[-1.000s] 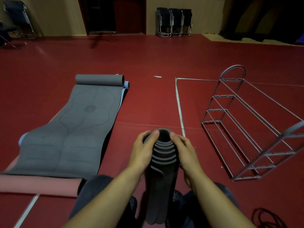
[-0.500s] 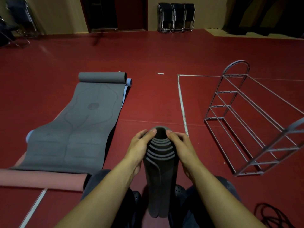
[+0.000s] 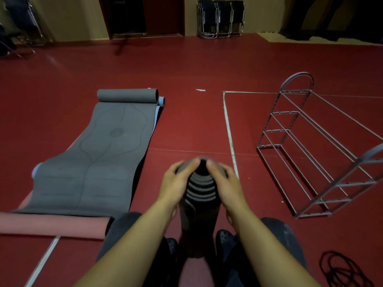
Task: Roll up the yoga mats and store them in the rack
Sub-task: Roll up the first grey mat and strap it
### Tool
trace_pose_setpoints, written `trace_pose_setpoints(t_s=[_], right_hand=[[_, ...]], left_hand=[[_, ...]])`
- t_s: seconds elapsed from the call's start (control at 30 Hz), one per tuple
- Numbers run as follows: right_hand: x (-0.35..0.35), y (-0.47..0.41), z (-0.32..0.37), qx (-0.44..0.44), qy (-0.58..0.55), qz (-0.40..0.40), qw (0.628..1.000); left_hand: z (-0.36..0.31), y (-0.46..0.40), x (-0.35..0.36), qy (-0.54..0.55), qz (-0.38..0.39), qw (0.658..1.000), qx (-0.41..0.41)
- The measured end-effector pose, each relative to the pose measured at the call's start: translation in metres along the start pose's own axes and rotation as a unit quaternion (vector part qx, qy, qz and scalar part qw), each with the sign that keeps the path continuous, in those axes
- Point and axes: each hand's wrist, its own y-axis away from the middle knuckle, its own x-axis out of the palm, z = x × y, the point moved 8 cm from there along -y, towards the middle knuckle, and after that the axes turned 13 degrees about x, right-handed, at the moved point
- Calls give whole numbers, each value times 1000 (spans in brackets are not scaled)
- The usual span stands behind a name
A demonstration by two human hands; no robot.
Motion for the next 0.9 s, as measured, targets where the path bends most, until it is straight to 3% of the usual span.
trace_pose_setpoints(t_s=[0.23,0.43,0.73,0.9], right_hand=[[9,-7,-14,21,39,-32,998],[8,-10,-18,37,13,-24,999],[5,-8,-24,64,4,-24,998],[7,-6,-22,42,25,-63,997]], left_hand=[[27,-13,-8,-19,-9,999,-41],[32,-17,-8,-29,-4,999,-34],[30,-7,-5,-44,-7,995,-85],[26,-6,-4,-37,-48,997,-52]])
